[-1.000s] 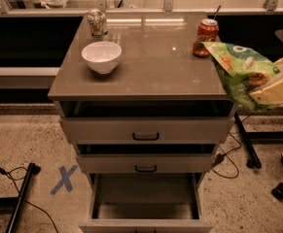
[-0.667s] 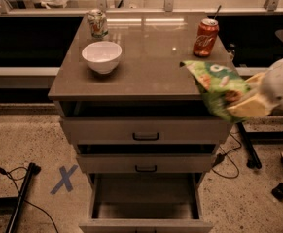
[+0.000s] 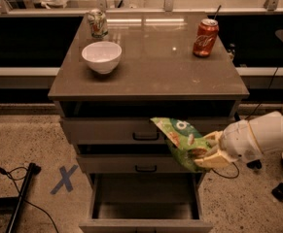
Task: Place green rice chip bag into bottom drawer
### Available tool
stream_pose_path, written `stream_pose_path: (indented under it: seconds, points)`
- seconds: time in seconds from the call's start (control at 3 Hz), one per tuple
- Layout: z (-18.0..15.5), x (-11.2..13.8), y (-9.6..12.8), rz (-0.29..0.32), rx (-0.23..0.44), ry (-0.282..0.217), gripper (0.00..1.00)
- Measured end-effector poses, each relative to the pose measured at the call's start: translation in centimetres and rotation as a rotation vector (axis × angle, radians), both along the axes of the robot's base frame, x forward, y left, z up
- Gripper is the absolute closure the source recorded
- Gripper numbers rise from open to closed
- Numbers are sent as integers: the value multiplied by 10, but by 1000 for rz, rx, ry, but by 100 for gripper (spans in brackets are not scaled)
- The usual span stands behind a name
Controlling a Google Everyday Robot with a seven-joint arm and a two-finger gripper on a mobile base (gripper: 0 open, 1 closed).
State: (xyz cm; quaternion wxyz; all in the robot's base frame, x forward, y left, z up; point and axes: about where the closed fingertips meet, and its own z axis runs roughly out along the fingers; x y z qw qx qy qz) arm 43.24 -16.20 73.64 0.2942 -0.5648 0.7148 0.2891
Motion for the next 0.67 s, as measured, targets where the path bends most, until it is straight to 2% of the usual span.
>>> stream_pose_path:
  seconds: [0.33,0.67]
  points:
    - [-12,-1,2,65,14,-41,100]
    - [-16,0,2,27,6,-44,100]
